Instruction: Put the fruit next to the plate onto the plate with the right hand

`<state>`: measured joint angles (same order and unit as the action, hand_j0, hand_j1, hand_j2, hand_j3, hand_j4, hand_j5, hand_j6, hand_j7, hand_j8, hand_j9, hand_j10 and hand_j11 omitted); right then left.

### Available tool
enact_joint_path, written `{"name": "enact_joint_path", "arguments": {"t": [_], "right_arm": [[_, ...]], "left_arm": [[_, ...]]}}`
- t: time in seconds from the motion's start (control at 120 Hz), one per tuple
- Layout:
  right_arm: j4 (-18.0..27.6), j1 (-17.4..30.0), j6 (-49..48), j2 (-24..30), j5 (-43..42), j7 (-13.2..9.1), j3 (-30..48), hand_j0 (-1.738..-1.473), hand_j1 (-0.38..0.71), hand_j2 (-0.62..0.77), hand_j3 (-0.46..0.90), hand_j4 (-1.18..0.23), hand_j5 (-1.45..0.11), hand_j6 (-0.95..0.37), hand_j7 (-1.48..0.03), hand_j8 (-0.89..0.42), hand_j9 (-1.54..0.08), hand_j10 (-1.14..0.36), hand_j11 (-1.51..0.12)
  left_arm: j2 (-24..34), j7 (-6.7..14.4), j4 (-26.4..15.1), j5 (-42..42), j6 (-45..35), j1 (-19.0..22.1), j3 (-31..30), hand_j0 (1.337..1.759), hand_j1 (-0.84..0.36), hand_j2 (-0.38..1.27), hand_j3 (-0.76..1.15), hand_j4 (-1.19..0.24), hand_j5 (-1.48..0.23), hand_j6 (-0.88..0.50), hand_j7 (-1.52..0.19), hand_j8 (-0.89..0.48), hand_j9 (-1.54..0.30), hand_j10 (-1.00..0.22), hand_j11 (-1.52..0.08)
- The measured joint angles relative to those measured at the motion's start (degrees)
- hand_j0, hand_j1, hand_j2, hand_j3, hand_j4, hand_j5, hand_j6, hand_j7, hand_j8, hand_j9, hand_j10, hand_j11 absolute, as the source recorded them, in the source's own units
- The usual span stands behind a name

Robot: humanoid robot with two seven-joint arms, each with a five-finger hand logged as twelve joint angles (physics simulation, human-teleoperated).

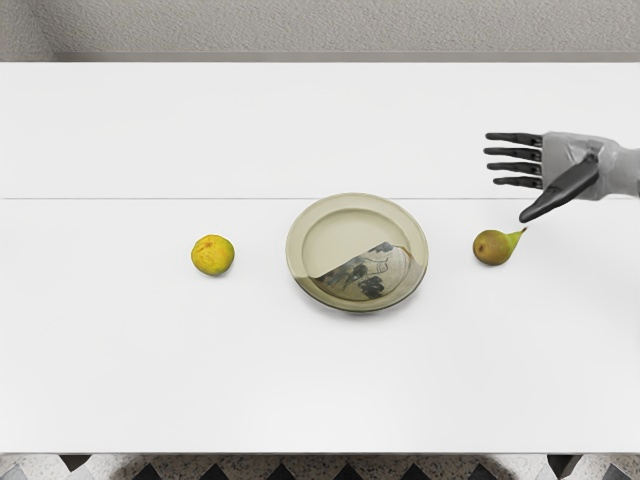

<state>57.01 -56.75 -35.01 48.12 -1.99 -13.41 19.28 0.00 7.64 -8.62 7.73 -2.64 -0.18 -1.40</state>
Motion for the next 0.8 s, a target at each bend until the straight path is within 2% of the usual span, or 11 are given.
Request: {"name": "enact_joint_path", "arguments": {"t": [0.158, 0.267, 0.333, 0.392, 0.517, 0.625, 0.692, 0.8], "right_arm": [[0.5, -1.7, 0.0, -1.6, -4.4, -4.3, 1.4, -1.657, -0.32, 0.0, 0.0, -0.02, -0.03, -0.02, -0.03, -0.02, -0.03, -0.02, -0.03], [1.0, -2.1, 0.0, -2.7, -17.1, -5.1, 5.6, -1.658, -0.32, 0.0, 0.0, -0.02, -0.03, -0.02, -0.03, -0.02, -0.03, -0.02, -0.03], [2.7, -1.9, 0.0, -3.4, -28.9, -3.0, 10.1, -1.658, -0.32, 0.0, 0.0, -0.03, -0.03, -0.03, -0.03, -0.03, -0.03, -0.03, -0.03], [6.4, -0.9, 0.0, -3.6, -39.4, -1.3, 12.2, -1.658, -0.32, 0.0, 0.0, -0.03, -0.03, -0.03, -0.03, -0.03, -0.03, -0.03, -0.03], [11.0, 0.8, 1.7, -3.1, -58.9, 3.2, 12.3, -1.658, -0.32, 0.0, 0.0, -0.03, -0.03, -0.03, -0.03, -0.03, -0.03, -0.03, -0.03], [10.8, 1.5, 3.6, -3.1, -65.3, 6.0, 11.8, -1.658, -0.33, 0.0, 0.0, -0.02, -0.02, -0.02, -0.02, -0.02, -0.02, -0.02, -0.02], [10.3, 2.6, 7.9, -3.3, -67.0, 6.7, 9.6, -1.658, -0.33, 0.0, 0.0, -0.02, -0.03, -0.02, -0.03, -0.02, -0.03, -0.02, -0.03], [10.0, 3.6, 14.1, -3.8, -68.3, 7.3, 5.2, -1.658, -0.26, -0.01, 0.0, -0.08, -0.1, -0.09, -0.1, -0.08, -0.1, -0.08, -0.1]], "left_arm": [[0.0, 0.0, 0.0, 0.0, 0.0, 0.0, 0.0, 1.657, 0.35, 0.0, 0.0, 0.0, 0.0, 0.0, 0.0, 0.0, 0.0, 0.0, 0.0], [0.0, 0.0, 0.0, 0.0, 0.0, 0.0, 0.0, 1.658, 0.35, 0.0, 0.0, 0.0, 0.0, 0.0, 0.0, 0.0, 0.0, 0.0, 0.0], [0.0, 0.0, 0.0, 0.0, 0.0, 0.0, 0.0, 1.658, 0.35, 0.0, 0.0, 0.0, 0.0, 0.0, 0.0, 0.0, 0.0, 0.0, 0.0], [0.0, 0.0, 0.0, 0.0, 0.0, 0.0, 0.0, 1.658, 0.35, 0.0, 0.0, 0.0, 0.0, 0.0, 0.0, 0.0, 0.0, 0.0, 0.0], [0.0, 0.0, 0.0, 0.0, 0.0, 0.0, 0.0, 1.658, 0.35, 0.0, 0.0, 0.0, 0.0, 0.0, 0.0, 0.0, 0.0, 0.0, 0.0], [0.0, 0.0, 0.0, 0.0, 0.0, 0.0, 0.0, 1.658, 0.35, 0.0, 0.0, 0.0, 0.0, 0.0, 0.0, 0.0, 0.0, 0.0, 0.0], [0.0, 0.0, 0.0, 0.0, 0.0, 0.0, 0.0, 1.658, 0.35, 0.0, 0.0, 0.0, 0.0, 0.0, 0.0, 0.0, 0.0, 0.0, 0.0], [0.0, 0.0, 0.0, 0.0, 0.0, 0.0, 0.0, 1.658, 0.35, 0.0, 0.0, 0.0, 0.0, 0.0, 0.0, 0.0, 0.0, 0.0, 0.0]]}}
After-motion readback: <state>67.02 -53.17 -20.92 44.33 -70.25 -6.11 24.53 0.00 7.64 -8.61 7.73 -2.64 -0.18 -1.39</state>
